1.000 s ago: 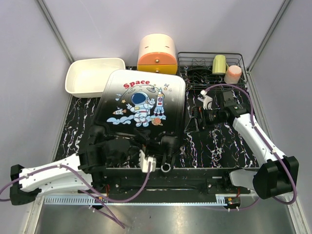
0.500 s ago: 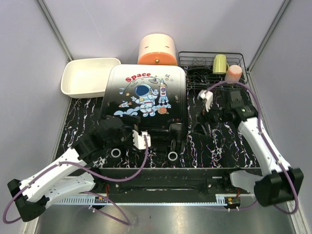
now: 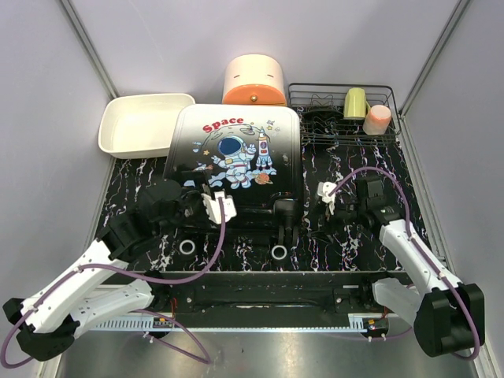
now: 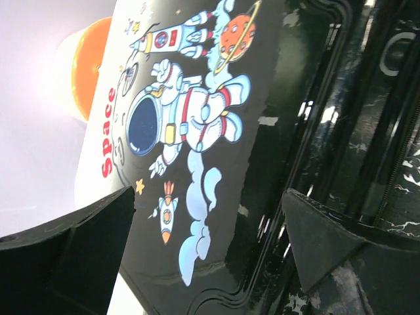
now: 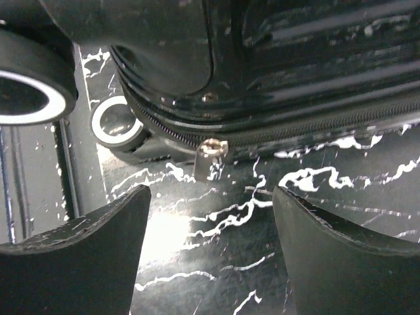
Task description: Open, take out, and arrange the luggage
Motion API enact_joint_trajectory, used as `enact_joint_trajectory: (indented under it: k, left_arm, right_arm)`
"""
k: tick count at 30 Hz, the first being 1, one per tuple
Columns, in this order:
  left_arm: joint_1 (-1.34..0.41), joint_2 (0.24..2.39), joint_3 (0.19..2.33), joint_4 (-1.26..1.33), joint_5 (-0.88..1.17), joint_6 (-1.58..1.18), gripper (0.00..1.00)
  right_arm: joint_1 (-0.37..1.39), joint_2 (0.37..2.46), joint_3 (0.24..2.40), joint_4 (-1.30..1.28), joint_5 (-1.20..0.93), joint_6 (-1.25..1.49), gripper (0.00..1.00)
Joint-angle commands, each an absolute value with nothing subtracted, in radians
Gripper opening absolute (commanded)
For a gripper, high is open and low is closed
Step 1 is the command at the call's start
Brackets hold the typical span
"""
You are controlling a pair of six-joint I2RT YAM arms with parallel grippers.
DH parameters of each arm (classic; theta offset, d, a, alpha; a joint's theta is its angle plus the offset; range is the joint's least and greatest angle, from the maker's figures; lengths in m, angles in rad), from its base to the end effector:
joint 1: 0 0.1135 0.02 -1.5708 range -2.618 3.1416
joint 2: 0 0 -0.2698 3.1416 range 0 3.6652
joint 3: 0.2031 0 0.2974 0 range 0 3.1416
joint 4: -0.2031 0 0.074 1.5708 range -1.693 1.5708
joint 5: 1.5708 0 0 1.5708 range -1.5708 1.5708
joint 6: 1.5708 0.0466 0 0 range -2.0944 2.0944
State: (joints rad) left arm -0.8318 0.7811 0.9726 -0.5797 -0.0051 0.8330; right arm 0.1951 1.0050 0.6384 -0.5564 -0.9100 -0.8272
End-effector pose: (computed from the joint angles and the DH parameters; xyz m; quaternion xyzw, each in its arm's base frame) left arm 0.1447 -0.1584 0.3721 0.6130 0.5599 0.0025 0.5574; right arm 0.2192 0.0808 0.2110 -0.5385 0.6743 0.3071 0.4012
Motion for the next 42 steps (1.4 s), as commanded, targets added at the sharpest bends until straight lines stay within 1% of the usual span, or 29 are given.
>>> enact_joint_trajectory:
  k: [1,3,6,9,10,11,14,19,23,24,25,27,28,29,31,36,42]
  left_arm:
    - [-0.824,0.781,1.008,-0.542,-0.098,0.775,0.99]
    - [-0.816,0.779,1.005,-0.537,-0.11,0.766,0.99]
    - [-0.807,0.779,1.003,-0.534,-0.121,0.75,0.99]
    - [-0.793,0.779,0.997,-0.52,-0.13,0.738,0.99]
    - [-0.789,0.781,1.002,-0.519,-0.132,0.726,0.99]
    - [-0.782,0.784,1.003,-0.52,-0.132,0.723,0.99]
    - [-0.77,0.785,1.017,-0.537,-0.135,0.706,0.99]
    - [-0.746,0.776,1.011,-0.557,-0.138,0.701,0.99]
    - [-0.732,0.765,1.005,-0.564,-0.126,0.687,0.99]
    - [-0.729,0.756,1.002,-0.566,-0.118,0.687,0.99]
    - [-0.726,0.752,0.994,-0.565,-0.114,0.684,0.99]
    - [-0.71,0.739,0.986,-0.564,-0.098,0.683,0.99]
    - [-0.706,0.736,0.98,-0.566,-0.094,0.675,0.99]
    - [-0.7,0.732,0.976,-0.568,-0.091,0.672,0.99]
    - [-0.692,0.721,0.966,-0.575,-0.087,0.66,0.99]
    - [-0.678,0.703,0.962,-0.597,-0.075,0.654,0.99]
    - [-0.65,0.706,0.966,-0.62,-0.039,0.623,0.99]
  right_arm:
    - [0.224,1.026,0.586,-0.318,-0.999,-0.755,0.84]
    - [0.264,1.028,0.578,-0.267,-0.945,-0.747,0.83]
    - [0.294,1.034,0.583,-0.267,-0.939,-0.755,0.83]
    - [0.334,1.054,0.589,-0.227,-0.913,-0.706,0.77]
    - [0.344,1.06,0.589,-0.2,-0.89,-0.678,0.74]
    - [0.35,1.068,0.588,-0.174,-0.876,-0.652,0.65]
    - [0.37,1.094,0.598,-0.14,-0.822,-0.614,0.55]
    - [0.37,1.054,0.559,-0.181,-0.681,-0.673,0.45]
    - [0.37,0.974,0.535,-0.224,-0.669,-0.675,0.33]
    - [0.37,0.963,0.532,-0.225,-0.676,-0.672,0.28]
    - [0.368,0.959,0.529,-0.224,-0.693,-0.667,0.21]
    - [0.368,0.954,0.532,-0.204,-0.698,-0.634,0.16]
    - [0.37,0.957,0.541,-0.199,-0.686,-0.627,0.08]
    - [0.368,0.954,0.548,-0.199,-0.674,-0.621,0.04]
    - [0.367,0.948,0.554,-0.195,-0.666,-0.609,0.0]
    - [0.367,0.913,0.554,-0.193,-0.661,-0.603,0.0]
    - [0.312,0.949,0.606,-0.198,-0.595,-0.598,0.0]
